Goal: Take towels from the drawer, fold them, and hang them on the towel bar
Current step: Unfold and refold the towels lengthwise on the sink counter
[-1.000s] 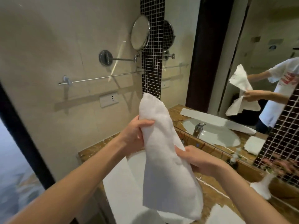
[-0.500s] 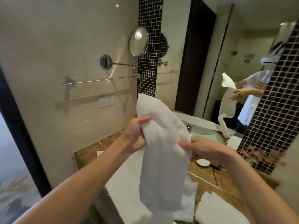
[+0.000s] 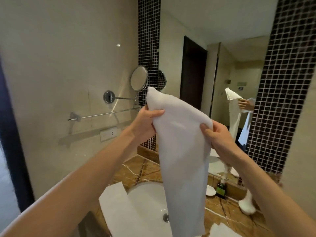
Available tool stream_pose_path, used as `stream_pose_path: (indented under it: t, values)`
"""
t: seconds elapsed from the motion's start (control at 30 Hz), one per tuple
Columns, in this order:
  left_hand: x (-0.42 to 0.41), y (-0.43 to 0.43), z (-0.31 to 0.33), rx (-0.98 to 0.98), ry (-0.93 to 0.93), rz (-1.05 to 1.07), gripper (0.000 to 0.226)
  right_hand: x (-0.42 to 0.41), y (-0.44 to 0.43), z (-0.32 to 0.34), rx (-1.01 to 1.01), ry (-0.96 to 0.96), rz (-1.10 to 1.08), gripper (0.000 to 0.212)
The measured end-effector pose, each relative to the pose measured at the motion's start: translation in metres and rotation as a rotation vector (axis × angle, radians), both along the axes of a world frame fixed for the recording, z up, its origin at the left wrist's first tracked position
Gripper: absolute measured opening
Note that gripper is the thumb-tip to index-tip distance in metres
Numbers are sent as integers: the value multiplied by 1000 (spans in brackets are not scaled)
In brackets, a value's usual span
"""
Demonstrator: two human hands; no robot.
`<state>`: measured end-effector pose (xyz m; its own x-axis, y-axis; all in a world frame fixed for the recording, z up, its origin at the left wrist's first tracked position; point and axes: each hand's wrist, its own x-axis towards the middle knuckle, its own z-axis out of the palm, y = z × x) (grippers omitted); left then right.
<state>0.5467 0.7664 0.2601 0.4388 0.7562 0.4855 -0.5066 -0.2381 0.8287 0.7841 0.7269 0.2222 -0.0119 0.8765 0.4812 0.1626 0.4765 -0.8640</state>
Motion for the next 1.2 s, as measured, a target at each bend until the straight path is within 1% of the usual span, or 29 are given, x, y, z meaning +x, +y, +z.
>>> stream_pose_path:
  t: [0.1,0.23,0.33,0.43,0.53,0.67,0.83,0.93,1.0,1.1,1.2]
  values:
    - [3,-10,36,62,-28,11,33,-3,-15,35,106,44,-12,14]
    - [14,-23,83,109,-66,51,31,0,-29,79,172,127,-7,18]
    - [20,-34,107,136,-89,116,44,3,-33,101,177,172,32,23]
    - [21,-31,110,172,-64,177,55,2,-28,103,151,168,40,32]
    - [19,-14,88,143,-76,172,53,-5,-16,87,76,144,3,37]
    - [13,17,39,15,-93,237,46,-15,12,49,-70,112,-45,43]
    - [5,45,-34,-124,-33,308,47,-28,61,-14,-264,69,-105,39]
    - [-7,55,-70,-208,-18,394,38,-42,93,-48,-349,39,-111,35]
    - [-17,62,-90,-266,18,459,29,-55,114,-65,-403,43,-69,39]
    - [-40,77,-116,-338,50,543,25,-78,148,-89,-505,179,77,48]
    - [-65,94,-143,-413,48,598,24,-101,178,-109,-600,307,230,40]
